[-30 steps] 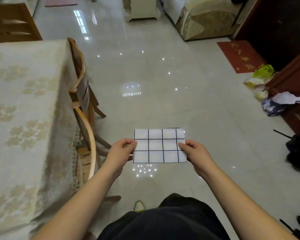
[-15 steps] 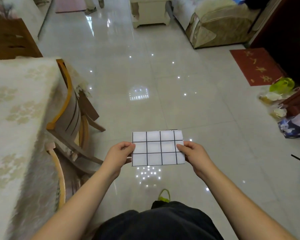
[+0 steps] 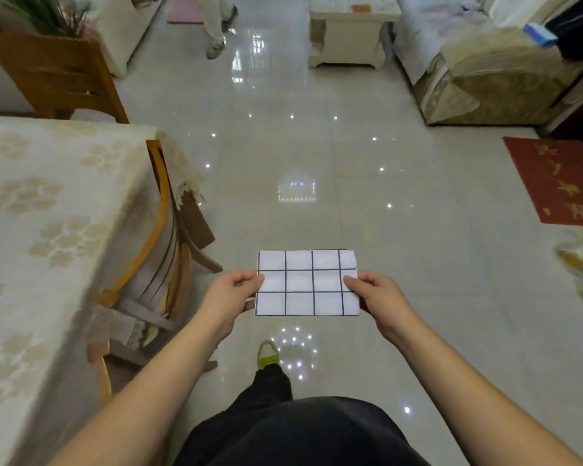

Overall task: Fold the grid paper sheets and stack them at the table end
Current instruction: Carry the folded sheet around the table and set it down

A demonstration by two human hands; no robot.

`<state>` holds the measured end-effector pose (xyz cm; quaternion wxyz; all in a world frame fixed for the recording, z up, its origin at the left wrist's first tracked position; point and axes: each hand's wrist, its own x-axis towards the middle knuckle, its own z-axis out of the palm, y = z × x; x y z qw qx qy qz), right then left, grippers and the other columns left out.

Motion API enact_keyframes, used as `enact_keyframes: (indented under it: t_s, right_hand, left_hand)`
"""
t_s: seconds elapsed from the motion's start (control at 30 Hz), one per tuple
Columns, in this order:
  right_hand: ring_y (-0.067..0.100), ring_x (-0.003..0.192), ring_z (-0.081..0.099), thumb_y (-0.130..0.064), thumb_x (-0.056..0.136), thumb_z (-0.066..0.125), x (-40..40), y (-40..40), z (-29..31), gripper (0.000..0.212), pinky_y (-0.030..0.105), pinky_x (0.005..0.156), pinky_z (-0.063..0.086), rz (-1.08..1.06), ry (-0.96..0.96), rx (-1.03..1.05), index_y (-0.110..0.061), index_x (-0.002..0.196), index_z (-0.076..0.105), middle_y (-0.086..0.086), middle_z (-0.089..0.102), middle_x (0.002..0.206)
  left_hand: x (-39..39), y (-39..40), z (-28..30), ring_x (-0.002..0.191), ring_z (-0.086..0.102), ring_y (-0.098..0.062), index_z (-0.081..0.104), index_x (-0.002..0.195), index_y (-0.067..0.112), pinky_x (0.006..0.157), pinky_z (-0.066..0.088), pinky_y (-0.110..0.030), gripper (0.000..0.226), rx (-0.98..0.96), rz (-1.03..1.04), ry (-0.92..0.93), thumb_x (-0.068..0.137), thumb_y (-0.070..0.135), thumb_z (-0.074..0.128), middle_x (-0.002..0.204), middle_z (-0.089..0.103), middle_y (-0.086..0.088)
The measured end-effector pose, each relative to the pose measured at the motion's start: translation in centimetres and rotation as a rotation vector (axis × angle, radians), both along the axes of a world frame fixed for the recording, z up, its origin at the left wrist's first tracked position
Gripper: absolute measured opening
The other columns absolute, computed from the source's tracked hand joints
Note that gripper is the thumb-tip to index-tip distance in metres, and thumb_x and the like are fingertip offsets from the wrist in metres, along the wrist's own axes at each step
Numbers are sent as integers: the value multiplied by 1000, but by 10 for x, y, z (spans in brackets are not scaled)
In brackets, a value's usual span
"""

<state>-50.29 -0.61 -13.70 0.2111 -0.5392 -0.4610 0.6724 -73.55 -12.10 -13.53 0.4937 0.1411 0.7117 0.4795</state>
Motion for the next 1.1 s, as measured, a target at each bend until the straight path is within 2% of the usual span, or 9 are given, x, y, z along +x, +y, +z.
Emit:
enact_keyframes:
  t_s: [0.1, 0.3, 0.47, 0.57, 0.73, 0.87, 0.93, 1.03, 1.1]
  right_hand:
    - [18, 79, 70, -11, 92, 62, -34, 28, 2, 9, 29, 72, 54, 16, -10, 6, -8, 88, 70, 7, 75, 88]
    - [19, 79, 69, -10, 92, 62, -91, 80, 8, 9, 29, 72, 54, 30, -21, 20, -6, 89, 69, 10, 74, 89]
    - [18, 80, 70, -10, 93, 61, -121, 127, 14, 10, 29, 73, 56, 56, -27, 25, -6, 90, 70, 10, 74, 90]
    - [19, 81, 70, -11, 93, 62, -135, 163, 9, 10, 30, 75, 57, 76, -26, 19, -5, 92, 70, 11, 75, 93]
    - [24, 86, 71, -13, 92, 62, -154, 236, -5, 15, 34, 80, 58, 82, -12, -9, 0, 99, 68, 15, 74, 97]
    - [24, 84, 70, -11, 92, 62, -166, 295, -11, 12, 36, 81, 57, 97, 1, -24, -2, 97, 68, 16, 74, 96]
    - [24, 84, 70, -11, 92, 63, -173, 321, -11, 11, 38, 82, 56, 114, -7, -25, -3, 96, 69, 16, 74, 95]
    - [24, 83, 70, -14, 91, 65, -186, 357, -10, 10, 41, 83, 55, 151, -5, -25, -5, 93, 69, 14, 74, 93]
    - [23, 81, 69, -14, 90, 65, -197, 378, -9, 10, 42, 83, 55, 172, -16, -13, -5, 93, 69, 16, 74, 94]
  left_hand:
    - [-31, 26, -1, 90, 68, -21, 67, 105, 5, 72, 57, -26, 18, 6, 13, 4, 92, 17, 64, 99, 72, -12]
    - [-83, 76, 5, 75, 62, -15, 67, 92, 8, 64, 53, -24, 6, 34, 68, -4, 92, 13, 63, 81, 68, -5]
    - [-111, 118, 4, 74, 63, -13, 67, 99, 4, 57, 53, -22, 13, 27, 81, -12, 92, 14, 63, 84, 68, -7]
    - [-122, 148, -3, 72, 64, -14, 68, 96, 4, 56, 52, -21, 11, 5, 101, -25, 92, 14, 63, 83, 68, -7]
    - [-135, 218, -6, 75, 60, -22, 66, 100, 0, 57, 51, -22, 16, -28, 125, -2, 92, 14, 64, 86, 64, -13]
    - [-144, 273, 1, 61, 52, -12, 64, 97, 7, 39, 39, -11, 9, -52, 125, 43, 93, 14, 63, 76, 59, -4]
    - [-150, 296, 1, 65, 54, -14, 64, 99, 6, 42, 42, -13, 11, -69, 141, 47, 92, 15, 64, 80, 60, -5]
    - [-160, 323, 3, 78, 58, -18, 65, 103, 3, 60, 49, -20, 17, -56, 176, 42, 90, 14, 66, 89, 64, -10]
    - [-167, 338, 6, 75, 59, -14, 64, 102, 7, 63, 50, -20, 13, -47, 186, 33, 91, 14, 65, 89, 64, -8]
